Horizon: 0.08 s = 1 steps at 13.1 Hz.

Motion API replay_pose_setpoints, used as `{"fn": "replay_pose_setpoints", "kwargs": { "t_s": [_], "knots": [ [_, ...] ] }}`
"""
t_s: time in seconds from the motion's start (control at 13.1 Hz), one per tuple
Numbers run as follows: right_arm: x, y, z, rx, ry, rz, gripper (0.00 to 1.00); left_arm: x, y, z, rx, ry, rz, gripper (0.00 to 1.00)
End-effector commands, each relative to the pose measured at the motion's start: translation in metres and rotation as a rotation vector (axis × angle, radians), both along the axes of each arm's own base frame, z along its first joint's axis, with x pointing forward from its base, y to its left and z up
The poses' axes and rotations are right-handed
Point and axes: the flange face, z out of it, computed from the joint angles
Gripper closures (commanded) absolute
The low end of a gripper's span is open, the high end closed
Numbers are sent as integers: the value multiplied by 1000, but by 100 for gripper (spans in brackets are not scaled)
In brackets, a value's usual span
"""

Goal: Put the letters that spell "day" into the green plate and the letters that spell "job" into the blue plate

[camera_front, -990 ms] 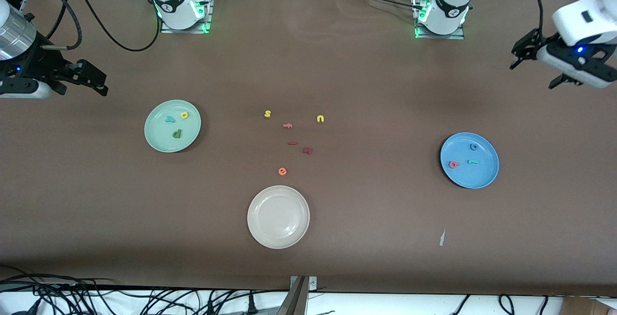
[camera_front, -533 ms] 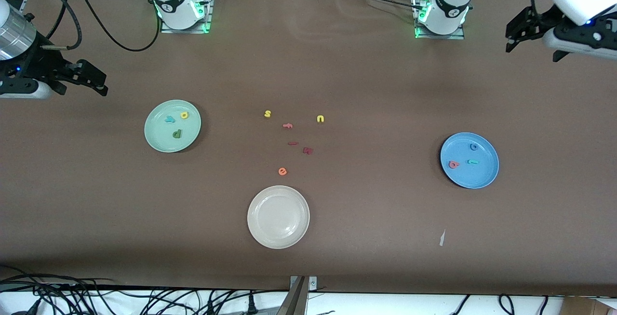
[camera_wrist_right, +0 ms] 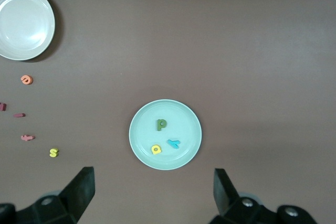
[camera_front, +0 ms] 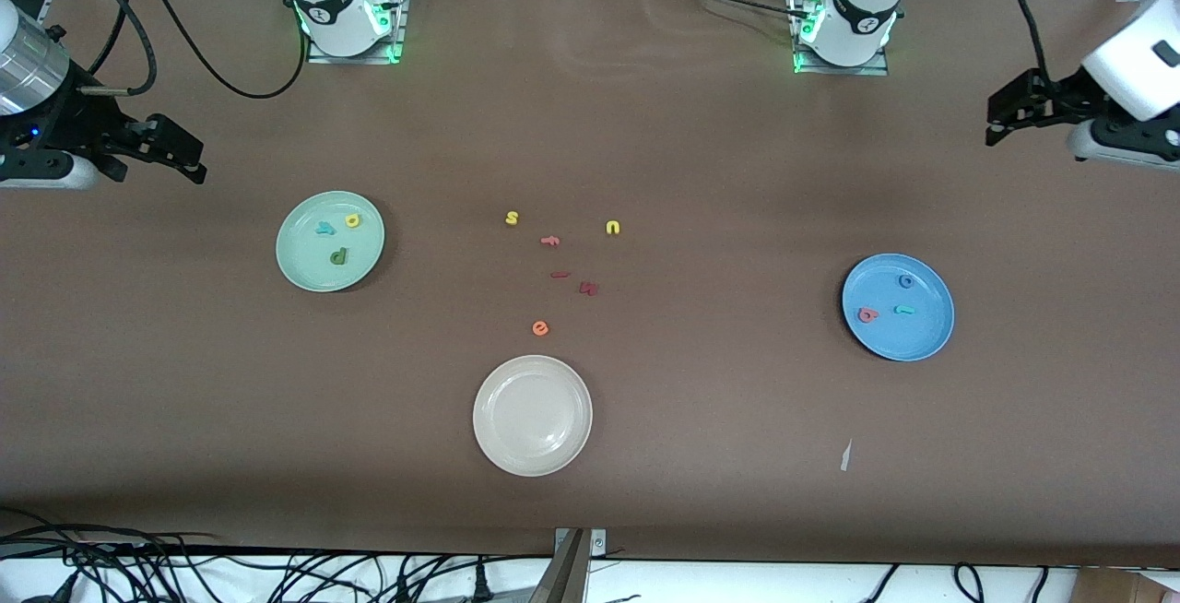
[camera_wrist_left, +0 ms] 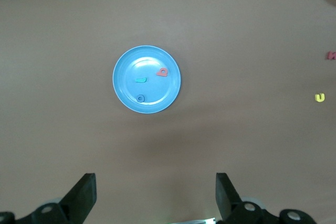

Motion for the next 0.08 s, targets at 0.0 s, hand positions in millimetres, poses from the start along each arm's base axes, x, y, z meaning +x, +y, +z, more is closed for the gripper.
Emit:
{"fn": "replay_pose_setpoints", "kwargs": {
  "t_s": [0.0],
  "knots": [
    [-8, -3, 4, -6, -2, 15, 0, 1, 0, 5, -22, 10, -7, 0]
  ]
}}
